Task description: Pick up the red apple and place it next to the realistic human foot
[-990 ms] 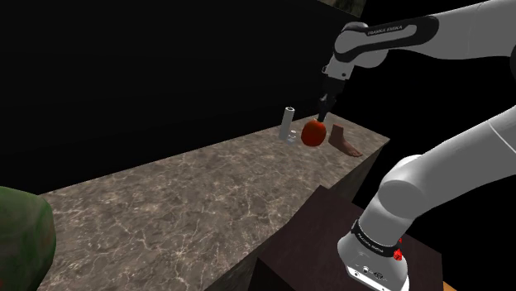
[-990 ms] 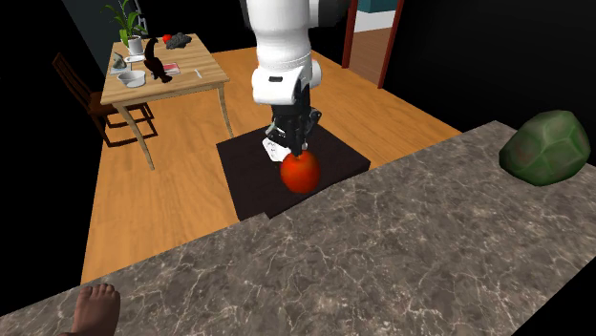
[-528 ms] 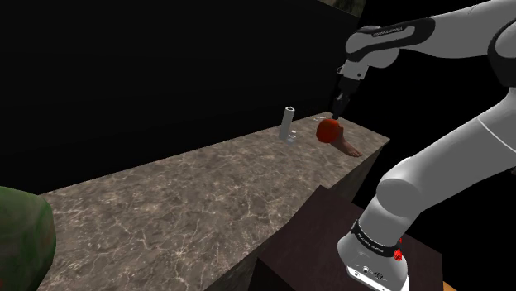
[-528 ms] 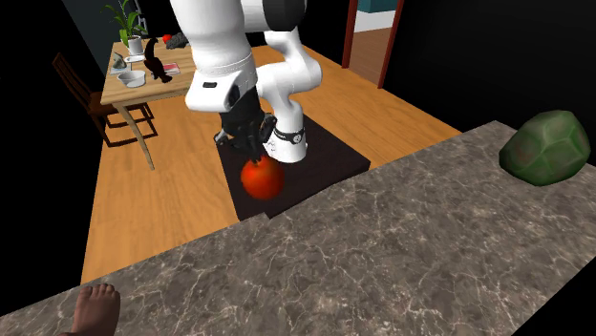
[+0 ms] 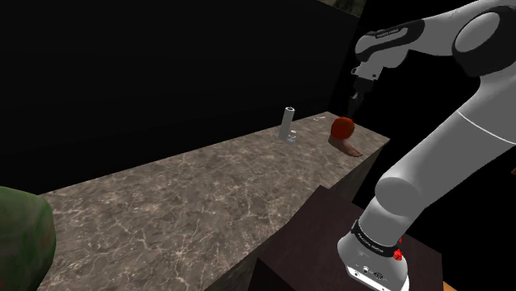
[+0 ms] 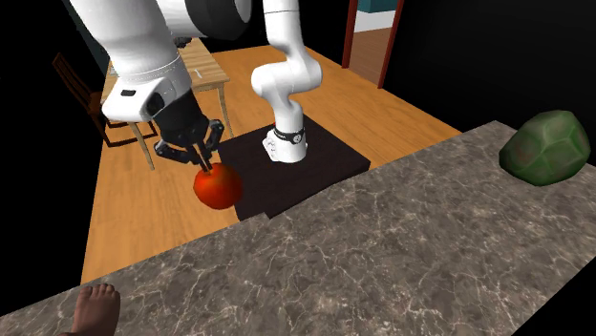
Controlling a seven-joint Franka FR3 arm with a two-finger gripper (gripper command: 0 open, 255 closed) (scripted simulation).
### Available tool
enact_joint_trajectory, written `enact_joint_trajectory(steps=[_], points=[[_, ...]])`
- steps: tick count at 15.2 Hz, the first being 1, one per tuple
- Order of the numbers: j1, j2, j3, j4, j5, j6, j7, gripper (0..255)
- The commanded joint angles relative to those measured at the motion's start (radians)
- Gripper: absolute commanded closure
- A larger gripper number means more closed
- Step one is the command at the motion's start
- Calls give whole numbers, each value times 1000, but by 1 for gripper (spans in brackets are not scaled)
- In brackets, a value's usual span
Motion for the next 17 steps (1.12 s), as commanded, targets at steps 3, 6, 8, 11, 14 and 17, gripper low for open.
enact_joint_trajectory(steps=[3,6,8,11,14,17], points=[[-21,126,-87,111,61,-12,-141,255],[-54,243,-142,211,134,-32,-255,255],[-92,330,-168,285,193,-52,-332,255],[-168,454,-182,400,278,-91,-432,255],[-171,459,-176,365,283,-53,-436,255],[-171,468,-173,333,291,-16,-442,255]])
